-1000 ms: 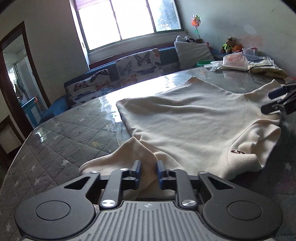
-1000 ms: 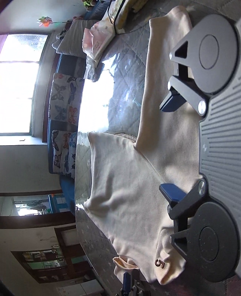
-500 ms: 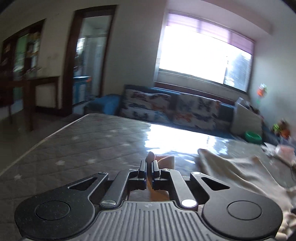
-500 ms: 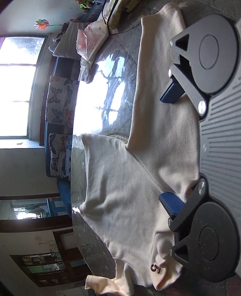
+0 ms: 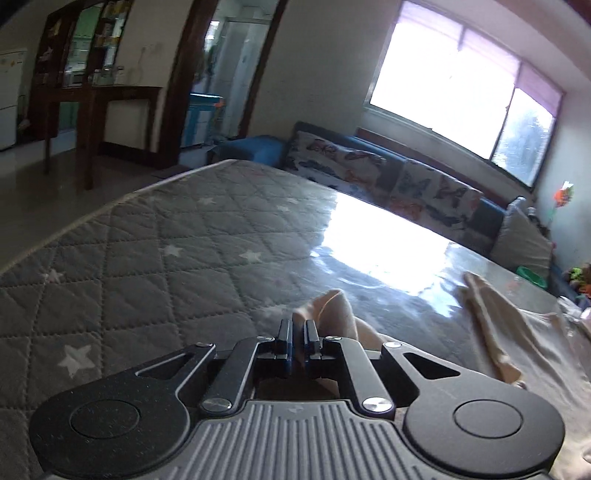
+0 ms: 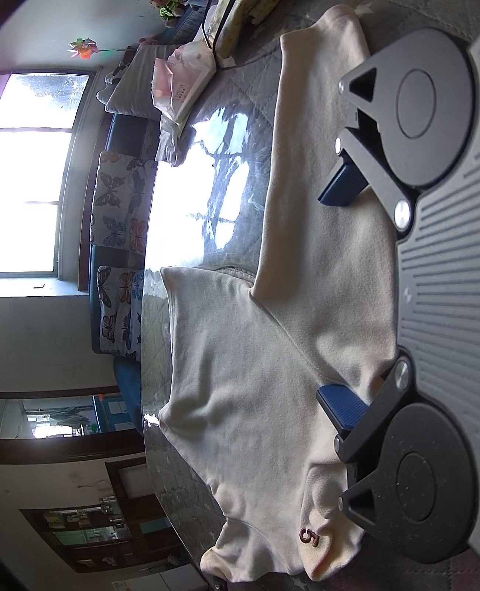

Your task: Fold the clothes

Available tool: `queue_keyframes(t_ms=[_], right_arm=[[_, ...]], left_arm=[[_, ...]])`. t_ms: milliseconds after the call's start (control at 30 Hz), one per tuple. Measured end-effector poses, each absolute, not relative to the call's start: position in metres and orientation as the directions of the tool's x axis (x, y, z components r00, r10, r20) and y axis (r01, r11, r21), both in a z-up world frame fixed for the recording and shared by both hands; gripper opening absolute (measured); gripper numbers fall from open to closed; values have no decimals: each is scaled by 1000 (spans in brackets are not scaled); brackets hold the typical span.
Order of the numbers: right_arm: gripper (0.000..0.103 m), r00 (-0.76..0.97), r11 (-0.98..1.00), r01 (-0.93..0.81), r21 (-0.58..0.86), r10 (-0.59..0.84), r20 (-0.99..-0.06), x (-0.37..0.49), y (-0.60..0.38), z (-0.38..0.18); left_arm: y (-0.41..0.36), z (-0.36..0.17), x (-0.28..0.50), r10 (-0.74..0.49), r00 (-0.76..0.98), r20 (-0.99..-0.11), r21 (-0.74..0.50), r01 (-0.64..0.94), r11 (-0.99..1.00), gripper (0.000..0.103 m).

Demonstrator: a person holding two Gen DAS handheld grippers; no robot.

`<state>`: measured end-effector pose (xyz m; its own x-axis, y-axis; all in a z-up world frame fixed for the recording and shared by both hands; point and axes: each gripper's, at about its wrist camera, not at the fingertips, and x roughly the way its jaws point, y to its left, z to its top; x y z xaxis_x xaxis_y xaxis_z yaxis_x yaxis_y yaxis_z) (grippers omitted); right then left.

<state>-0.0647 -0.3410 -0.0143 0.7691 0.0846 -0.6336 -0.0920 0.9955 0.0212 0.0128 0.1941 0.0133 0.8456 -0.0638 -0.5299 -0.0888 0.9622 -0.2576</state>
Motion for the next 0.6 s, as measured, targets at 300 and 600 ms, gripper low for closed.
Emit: queue_keyframes(t_ms=[300,600], right_arm=[[103,769,996,-92,22,85,-634,-65,-341,-14],[103,768,996,-92,21,84,-635,-63,-340,-14]], left_arm=[[203,29,-7,-177,864,-472,-383,-20,923,9],[138,14,36,-219,785,-580,-234,98,967,9]])
